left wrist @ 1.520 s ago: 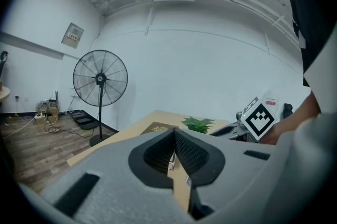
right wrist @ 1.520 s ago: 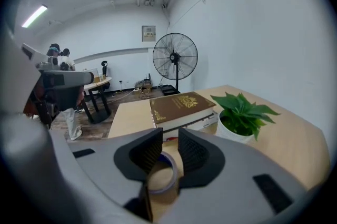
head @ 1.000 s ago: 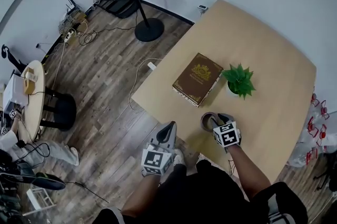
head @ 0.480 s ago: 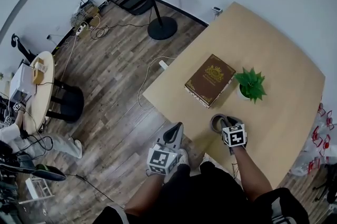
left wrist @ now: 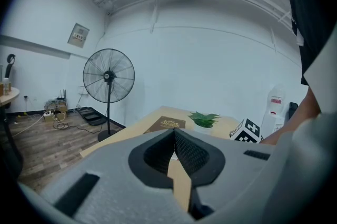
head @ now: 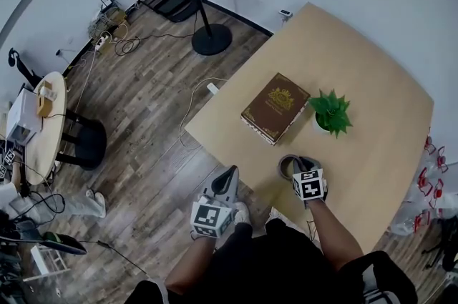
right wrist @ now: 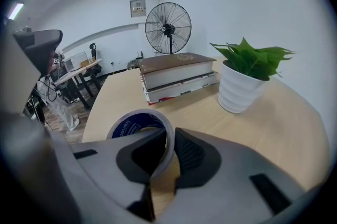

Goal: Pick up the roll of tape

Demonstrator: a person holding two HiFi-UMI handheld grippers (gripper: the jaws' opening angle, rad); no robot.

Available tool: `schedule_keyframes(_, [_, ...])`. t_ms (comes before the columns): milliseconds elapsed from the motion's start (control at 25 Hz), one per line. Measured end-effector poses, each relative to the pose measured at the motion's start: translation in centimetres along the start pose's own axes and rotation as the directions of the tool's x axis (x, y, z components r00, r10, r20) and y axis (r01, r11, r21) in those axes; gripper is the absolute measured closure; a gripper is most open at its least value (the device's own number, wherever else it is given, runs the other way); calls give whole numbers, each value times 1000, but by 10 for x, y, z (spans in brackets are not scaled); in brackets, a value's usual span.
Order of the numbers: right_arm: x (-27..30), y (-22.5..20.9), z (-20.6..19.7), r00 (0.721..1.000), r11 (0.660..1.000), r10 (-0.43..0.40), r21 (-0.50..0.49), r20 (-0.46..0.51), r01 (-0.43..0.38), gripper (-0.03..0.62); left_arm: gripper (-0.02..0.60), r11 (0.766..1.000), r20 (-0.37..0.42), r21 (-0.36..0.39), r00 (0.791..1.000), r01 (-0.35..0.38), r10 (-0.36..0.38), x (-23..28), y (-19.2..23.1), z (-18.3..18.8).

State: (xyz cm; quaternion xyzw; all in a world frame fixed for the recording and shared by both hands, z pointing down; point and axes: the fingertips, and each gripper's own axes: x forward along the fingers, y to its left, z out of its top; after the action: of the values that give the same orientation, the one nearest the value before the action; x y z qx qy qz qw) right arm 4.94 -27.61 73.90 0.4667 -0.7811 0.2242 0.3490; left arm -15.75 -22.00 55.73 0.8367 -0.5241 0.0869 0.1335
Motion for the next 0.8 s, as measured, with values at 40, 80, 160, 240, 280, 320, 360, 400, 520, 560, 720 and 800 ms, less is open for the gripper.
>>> schedule_keyframes(40, [-2, -1, 1, 1000, 1000, -5, 2, 11, 5, 548, 580, 1000, 1, 0, 1000, 0, 0, 0, 0, 0])
schedule_keyframes(80, [-5, -2, 3, 1000, 1000, -8, 6, 23, 8, 548, 580, 1000, 1, 1, 1000, 1, -1, 0, 0, 0])
schedule_keyframes(160, [-11, -1, 10, 999, 1000, -12, 13, 46, 12, 548, 580, 1000, 2, 4, 1000, 3, -3, -1, -1, 1])
schedule_keyframes(240, [-18, 2, 18, 997, 1000, -11, 10, 71, 10, 548, 580, 1000, 2, 4, 1000, 1, -1, -2, 0, 0])
schedule_keyframes(280, [-22, 4, 23, 996, 1000, -10, 5, 85, 10, 548, 580, 1000, 3, 3, 1000, -1, 1, -2, 1, 0])
schedule_keyframes(320, [-27, 5, 28, 995, 1000, -10, 0, 100, 10, 548, 580, 1000, 5, 2, 1000, -1, 1, -1, 0, 1])
schedule_keyframes(360, [-32, 6, 34, 993, 1000, -10, -5, 116, 10, 548, 580, 1000, 8, 2, 1000, 3, -3, -1, -1, 1])
schedule_keyframes(400, [-38, 7, 40, 991, 1000, -10, -9, 133, 11, 548, 580, 1000, 10, 3, 1000, 7, -7, 0, -3, 2])
schedule_keyframes(520, [-56, 9, 63, 981, 1000, -8, -12, 191, 10, 546, 580, 1000, 15, 4, 1000, 13, -13, 1, -5, 6])
schedule_keyframes(560, [-62, 9, 71, 977, 1000, -6, -10, 213, 8, 547, 580, 1000, 17, 7, 1000, 14, -14, 2, -5, 7])
schedule_keyframes(720, [-85, 11, 103, 954, 1000, -3, -16, 301, 8, 546, 580, 1000, 36, 17, 999, 15, -15, 3, -5, 15])
schedule_keyframes(800, [-97, 12, 118, 939, 1000, -3, -19, 343, 11, 546, 580, 1000, 44, 24, 999, 18, -19, 3, -5, 19])
